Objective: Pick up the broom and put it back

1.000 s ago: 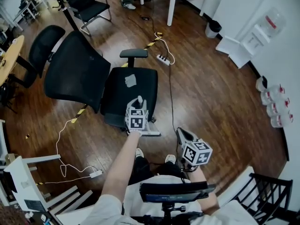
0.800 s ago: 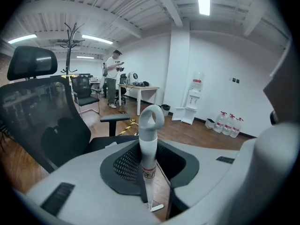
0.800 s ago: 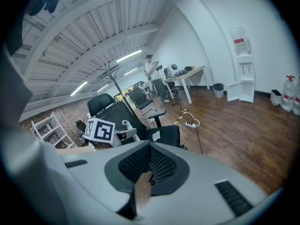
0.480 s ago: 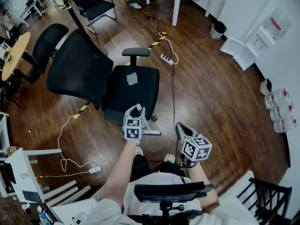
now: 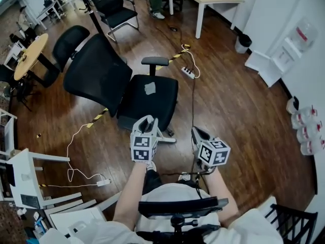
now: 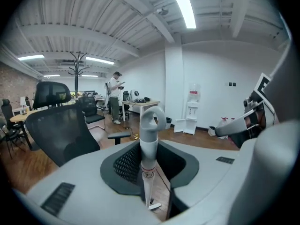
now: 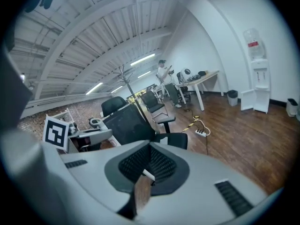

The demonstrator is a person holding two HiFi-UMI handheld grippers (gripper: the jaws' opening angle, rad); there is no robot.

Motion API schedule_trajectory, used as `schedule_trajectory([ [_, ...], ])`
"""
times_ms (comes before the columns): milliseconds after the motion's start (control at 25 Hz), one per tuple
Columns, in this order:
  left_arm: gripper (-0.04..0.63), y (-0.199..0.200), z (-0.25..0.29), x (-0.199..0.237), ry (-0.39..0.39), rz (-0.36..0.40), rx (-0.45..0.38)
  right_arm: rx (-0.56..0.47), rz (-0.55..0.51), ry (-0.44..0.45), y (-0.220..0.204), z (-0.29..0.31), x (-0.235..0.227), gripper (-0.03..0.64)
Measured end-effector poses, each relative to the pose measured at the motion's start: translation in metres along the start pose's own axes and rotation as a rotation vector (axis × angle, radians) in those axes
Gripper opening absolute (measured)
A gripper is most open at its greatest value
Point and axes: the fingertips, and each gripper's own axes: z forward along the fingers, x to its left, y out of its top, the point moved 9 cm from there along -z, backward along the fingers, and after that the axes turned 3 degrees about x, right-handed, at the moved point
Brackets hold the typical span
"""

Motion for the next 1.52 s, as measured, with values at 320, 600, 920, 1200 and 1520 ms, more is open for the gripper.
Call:
schedule_trajectory([
  [320, 0.101, 0.083, -0.042, -0.006, -0.022, 0.038, -0.094, -0.07, -0.058, 0.007, 0.037, -0.01, 0.025, 0.012],
  [600, 0.101, 0.102, -0.051, -0.008, -0.062, 0.036, -0.1, -0.119, -0.069, -0.008, 0.059, -0.021, 0.045, 0.012],
  [920, 0.101, 0.093, -0.055, -0.012, -0.1, 0.033, -0.087, -0.125, -0.069, 0.005, 0.048, -0.02, 0.054, 0.012],
  [1200, 0.101, 0.088, -0.056, -0.013, -0.104, 0.024, -0.084, -0.102, -0.07, 0.001, 0.045, -0.019, 0.056, 0.012],
  [1520, 0.101, 0.077, -0.053, -0.002, -0.082, -0.001, -0.063, -0.078, -0.072, 0.012, 0.04, -0.014, 0.054, 0.012],
])
